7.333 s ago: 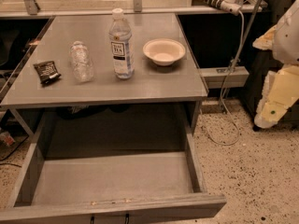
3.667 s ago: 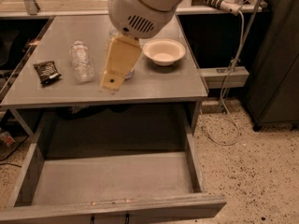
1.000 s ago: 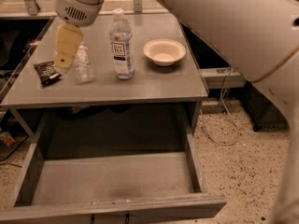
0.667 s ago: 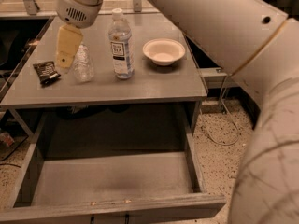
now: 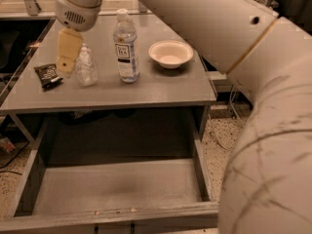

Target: Place water bottle into top drawer

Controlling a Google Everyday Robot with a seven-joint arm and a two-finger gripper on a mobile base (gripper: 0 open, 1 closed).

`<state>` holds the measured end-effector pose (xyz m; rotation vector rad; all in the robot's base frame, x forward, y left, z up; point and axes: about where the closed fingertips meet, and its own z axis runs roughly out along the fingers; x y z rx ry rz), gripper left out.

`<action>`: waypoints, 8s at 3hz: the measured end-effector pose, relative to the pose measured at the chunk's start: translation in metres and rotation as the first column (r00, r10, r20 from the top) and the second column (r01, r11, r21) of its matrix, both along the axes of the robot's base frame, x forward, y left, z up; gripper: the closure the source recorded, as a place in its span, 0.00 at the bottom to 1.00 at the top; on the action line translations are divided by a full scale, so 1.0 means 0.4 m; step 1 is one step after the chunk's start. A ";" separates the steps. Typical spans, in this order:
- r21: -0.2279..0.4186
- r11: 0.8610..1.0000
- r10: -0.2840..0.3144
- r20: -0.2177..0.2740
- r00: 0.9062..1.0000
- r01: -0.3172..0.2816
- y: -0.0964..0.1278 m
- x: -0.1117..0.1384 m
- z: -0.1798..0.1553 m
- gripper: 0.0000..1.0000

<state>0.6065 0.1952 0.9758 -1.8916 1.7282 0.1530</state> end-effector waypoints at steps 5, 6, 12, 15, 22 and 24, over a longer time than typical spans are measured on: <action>-0.168 0.985 -0.068 -0.186 0.980 0.036 0.077 0.116 -0.102 0.00; -0.147 0.987 -0.094 -0.220 0.971 0.063 0.082 0.159 -0.121 0.00; -0.050 0.981 -0.191 -0.360 0.913 0.186 0.058 0.322 -0.325 0.00; -0.039 0.981 -0.192 -0.358 0.914 0.191 0.068 0.330 -0.333 0.59; 0.088 0.996 0.003 -0.172 0.985 0.013 0.096 0.259 -0.169 1.00; 0.091 0.995 0.044 -0.153 0.987 -0.030 0.102 0.222 -0.114 1.00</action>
Offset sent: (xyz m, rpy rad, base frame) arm 0.0111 0.0284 -0.0254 -0.3595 0.1192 0.0546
